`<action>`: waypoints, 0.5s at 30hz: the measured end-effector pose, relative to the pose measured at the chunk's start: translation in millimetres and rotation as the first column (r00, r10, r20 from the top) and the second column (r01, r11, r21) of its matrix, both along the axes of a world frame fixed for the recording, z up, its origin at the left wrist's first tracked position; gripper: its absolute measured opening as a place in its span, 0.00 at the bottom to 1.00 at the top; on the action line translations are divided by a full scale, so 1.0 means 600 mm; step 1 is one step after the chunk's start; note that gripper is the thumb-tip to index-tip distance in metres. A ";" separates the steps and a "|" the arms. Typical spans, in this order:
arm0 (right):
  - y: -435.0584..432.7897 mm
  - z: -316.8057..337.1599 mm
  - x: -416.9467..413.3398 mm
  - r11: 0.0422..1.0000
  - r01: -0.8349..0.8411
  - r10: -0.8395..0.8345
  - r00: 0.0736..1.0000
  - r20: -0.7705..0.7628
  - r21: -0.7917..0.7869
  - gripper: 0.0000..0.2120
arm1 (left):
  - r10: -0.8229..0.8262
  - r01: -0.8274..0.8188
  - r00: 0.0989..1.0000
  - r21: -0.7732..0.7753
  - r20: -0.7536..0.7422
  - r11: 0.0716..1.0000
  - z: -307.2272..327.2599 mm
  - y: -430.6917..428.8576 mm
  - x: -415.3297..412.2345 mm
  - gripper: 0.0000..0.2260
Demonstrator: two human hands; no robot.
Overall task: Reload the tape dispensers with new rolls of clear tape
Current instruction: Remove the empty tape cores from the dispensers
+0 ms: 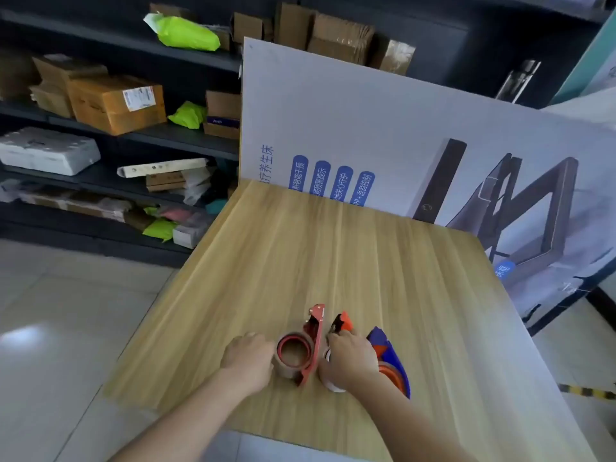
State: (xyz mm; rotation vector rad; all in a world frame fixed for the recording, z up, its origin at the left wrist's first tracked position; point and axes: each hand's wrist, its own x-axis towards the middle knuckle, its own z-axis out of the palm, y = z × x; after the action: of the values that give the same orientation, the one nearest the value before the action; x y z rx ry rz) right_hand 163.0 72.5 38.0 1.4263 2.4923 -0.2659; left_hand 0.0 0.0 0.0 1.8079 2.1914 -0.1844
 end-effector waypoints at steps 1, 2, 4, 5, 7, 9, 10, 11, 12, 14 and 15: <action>0.007 -0.008 0.000 1.000 0.001 -0.001 1.000 0.001 -0.015 0.10 | 0.007 -0.007 1.000 -0.018 0.011 1.000 -0.003 0.005 0.001 0.12; 0.016 -0.017 0.000 1.000 0.003 -0.004 1.000 -0.019 -0.018 0.10 | 0.028 -0.028 0.999 -0.015 0.029 1.000 -0.010 0.013 0.001 0.12; 0.029 -0.036 -0.003 1.000 -0.014 0.014 1.000 -0.004 -0.024 0.12 | 0.042 -0.041 0.998 -0.014 0.044 0.999 -0.029 0.026 0.003 0.12; 0.037 -0.048 -0.007 0.999 -0.016 0.017 1.000 0.006 -0.041 0.16 | 0.043 -0.042 0.998 -0.017 0.051 0.999 -0.035 0.034 0.005 0.12; 0.052 -0.072 -0.013 0.997 -0.033 0.036 0.999 0.038 -0.073 0.21 | 0.066 -0.064 0.995 -0.030 0.079 0.997 -0.054 0.049 0.007 0.14; 0.064 -0.089 -0.017 0.996 -0.044 0.048 0.998 0.051 -0.080 0.23 | 0.121 -0.115 0.985 -0.051 0.121 0.992 -0.074 0.062 0.009 0.17; 0.069 -0.096 -0.018 0.995 -0.051 0.056 0.997 0.057 -0.090 0.23 | 0.146 -0.138 0.980 -0.067 0.137 0.988 -0.083 0.069 0.009 0.18; 0.075 -0.100 -0.019 0.993 -0.050 0.056 0.997 0.055 -0.103 0.23 | 0.171 -0.160 0.973 -0.086 0.152 0.983 -0.092 0.077 0.010 0.19; 0.080 -0.102 -0.020 0.992 -0.052 0.058 0.997 0.050 -0.111 0.23 | 0.197 -0.180 0.966 -0.113 0.166 0.977 -0.099 0.084 0.012 0.20; 0.091 -0.109 -0.021 0.990 -0.037 0.042 0.999 0.030 -0.138 0.22 | 0.245 -0.221 0.952 -0.144 0.181 0.965 -0.112 0.098 0.013 0.18; 0.096 -0.111 -0.021 0.987 -0.028 0.031 0.999 0.011 -0.159 0.22 | 0.269 -0.244 0.944 -0.144 0.189 0.959 -0.117 0.104 0.013 0.16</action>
State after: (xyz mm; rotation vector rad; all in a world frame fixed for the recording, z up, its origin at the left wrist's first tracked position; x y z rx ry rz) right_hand 150.4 130.0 -28.4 1.3226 2.4187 -0.4367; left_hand 8.1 62.5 -70.1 1.3936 2.1895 -0.0636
